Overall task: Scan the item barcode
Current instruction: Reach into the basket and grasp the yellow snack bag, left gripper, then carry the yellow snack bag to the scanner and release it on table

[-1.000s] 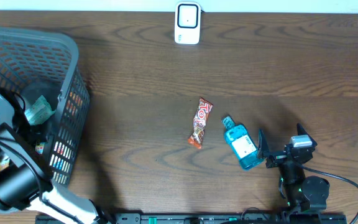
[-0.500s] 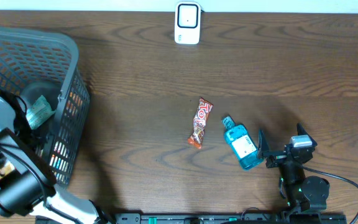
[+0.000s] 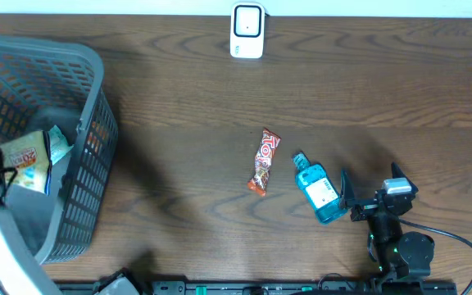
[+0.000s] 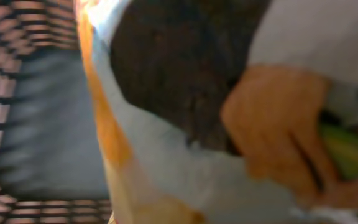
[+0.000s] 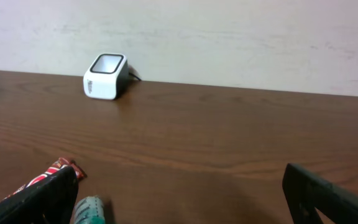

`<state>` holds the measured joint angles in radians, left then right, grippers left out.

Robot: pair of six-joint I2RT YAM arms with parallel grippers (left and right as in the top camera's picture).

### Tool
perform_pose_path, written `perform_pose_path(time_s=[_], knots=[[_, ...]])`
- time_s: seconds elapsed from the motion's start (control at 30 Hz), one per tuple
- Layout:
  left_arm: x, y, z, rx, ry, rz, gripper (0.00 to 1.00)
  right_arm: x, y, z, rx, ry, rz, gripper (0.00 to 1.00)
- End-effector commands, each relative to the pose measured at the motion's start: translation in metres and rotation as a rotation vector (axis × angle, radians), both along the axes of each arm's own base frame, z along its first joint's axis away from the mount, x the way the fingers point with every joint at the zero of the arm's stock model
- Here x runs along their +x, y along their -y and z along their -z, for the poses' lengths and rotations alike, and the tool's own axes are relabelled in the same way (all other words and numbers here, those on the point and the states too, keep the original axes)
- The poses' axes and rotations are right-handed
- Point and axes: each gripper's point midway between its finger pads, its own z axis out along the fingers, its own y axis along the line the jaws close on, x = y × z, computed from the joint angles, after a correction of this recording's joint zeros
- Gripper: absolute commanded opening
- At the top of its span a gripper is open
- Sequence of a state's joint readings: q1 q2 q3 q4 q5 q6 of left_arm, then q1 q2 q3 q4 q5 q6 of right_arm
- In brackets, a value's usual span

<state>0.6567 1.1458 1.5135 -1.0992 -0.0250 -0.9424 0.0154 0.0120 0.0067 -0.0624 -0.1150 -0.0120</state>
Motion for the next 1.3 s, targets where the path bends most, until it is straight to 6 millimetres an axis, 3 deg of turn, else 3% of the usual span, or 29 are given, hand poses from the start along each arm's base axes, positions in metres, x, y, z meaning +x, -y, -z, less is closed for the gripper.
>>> perform_pose_path(time_s=[0.0,0.2,0.3,0.37,0.63,0.8,0.83,0.93,1.1,1.17,1.27], knots=[[0.011,0.041,-0.04,-0.009,0.207,0.181,0.07,0.0,-0.001,0.0,-0.008,0.003,-0.004,0.99],[0.014,0.113,-0.092,0.096,0.403,0.518,0.07,0.0,-0.001,0.0,-0.008,0.003,-0.004,0.99],[0.022,0.145,-0.097,0.129,0.419,0.7,0.07,0.0,-0.001,0.0,-0.008,0.003,-0.004,0.99],[0.028,0.164,-0.09,0.113,0.401,0.794,0.07,0.0,-0.001,0.0,-0.008,0.003,-0.004,0.99],[0.068,0.248,-0.036,-0.016,0.275,1.145,0.07,0.0,-0.001,0.0,-0.008,0.003,-0.004,0.99],[0.094,0.283,0.013,-0.018,0.099,1.264,0.07,0.0,-0.001,0.0,-0.008,0.003,-0.004,0.99],[0.102,0.291,0.033,-0.01,0.022,1.287,0.07,0.0,-0.001,0.0,-0.008,0.003,-0.004,0.99],[0.11,0.29,0.068,0.009,-0.125,1.262,0.07,0.0,-0.001,0.0,-0.008,0.003,-0.004,0.99],[0.119,0.27,0.127,0.082,-0.407,1.179,0.07,0.0,-0.001,0.0,-0.008,0.003,-0.004,0.99],[0.124,0.267,0.158,0.079,-0.514,1.164,0.07,0.0,-0.001,0.0,-0.008,0.003,-0.004,0.99],[0.128,0.268,0.187,0.045,-0.594,1.147,0.07,0.0,-0.001,0.0,-0.008,0.003,-0.004,0.99]])
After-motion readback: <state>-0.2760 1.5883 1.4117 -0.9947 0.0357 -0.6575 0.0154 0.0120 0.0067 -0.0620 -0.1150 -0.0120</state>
